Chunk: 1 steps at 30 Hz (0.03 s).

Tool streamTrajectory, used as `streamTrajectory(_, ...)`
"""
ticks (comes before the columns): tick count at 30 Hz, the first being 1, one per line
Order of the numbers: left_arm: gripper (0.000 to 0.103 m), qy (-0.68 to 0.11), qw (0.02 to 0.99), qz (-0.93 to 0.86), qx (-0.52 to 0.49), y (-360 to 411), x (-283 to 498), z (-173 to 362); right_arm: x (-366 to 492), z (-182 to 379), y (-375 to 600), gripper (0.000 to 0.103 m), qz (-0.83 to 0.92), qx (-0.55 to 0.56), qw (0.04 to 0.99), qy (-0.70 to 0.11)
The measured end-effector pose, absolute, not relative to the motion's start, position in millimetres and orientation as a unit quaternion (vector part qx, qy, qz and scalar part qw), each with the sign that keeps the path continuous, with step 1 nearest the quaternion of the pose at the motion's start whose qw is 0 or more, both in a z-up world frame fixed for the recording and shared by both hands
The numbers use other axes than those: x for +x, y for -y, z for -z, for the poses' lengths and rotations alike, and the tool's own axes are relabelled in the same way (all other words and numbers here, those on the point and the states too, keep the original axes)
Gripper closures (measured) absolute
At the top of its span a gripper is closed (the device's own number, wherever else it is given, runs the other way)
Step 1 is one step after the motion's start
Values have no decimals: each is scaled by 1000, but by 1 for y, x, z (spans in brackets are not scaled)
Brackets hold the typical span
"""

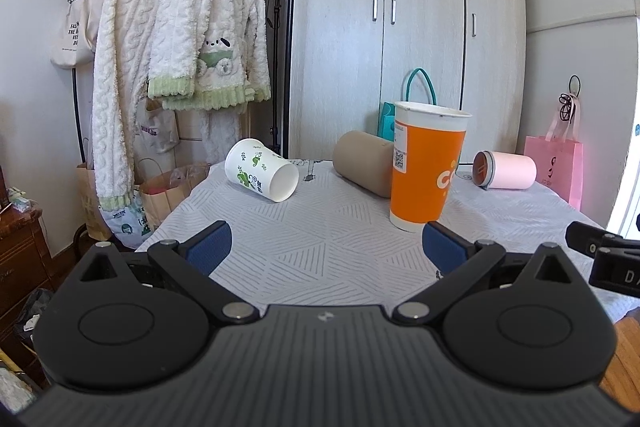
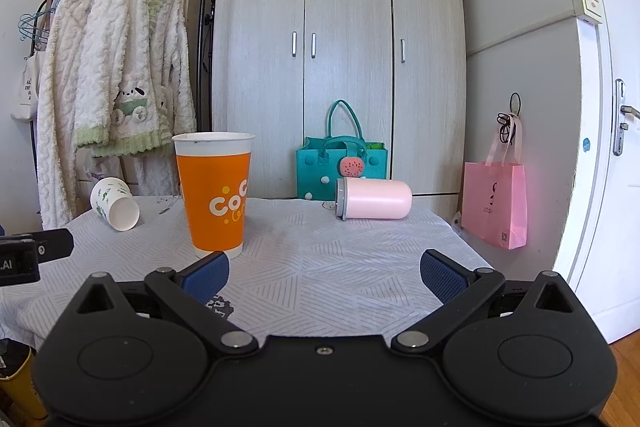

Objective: Flip cup upright

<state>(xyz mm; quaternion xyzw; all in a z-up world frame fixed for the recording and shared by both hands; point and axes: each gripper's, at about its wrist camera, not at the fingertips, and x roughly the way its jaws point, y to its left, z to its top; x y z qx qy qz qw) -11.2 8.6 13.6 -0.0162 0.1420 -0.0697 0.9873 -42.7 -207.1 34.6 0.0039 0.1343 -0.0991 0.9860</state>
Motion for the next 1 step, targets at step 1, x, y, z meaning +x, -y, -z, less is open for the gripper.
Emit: streamTrajectory(1, 0, -143, 987, 70, -17, -9, -11, -13, -43, -34, 207, 0, 100, 4, 986, -134)
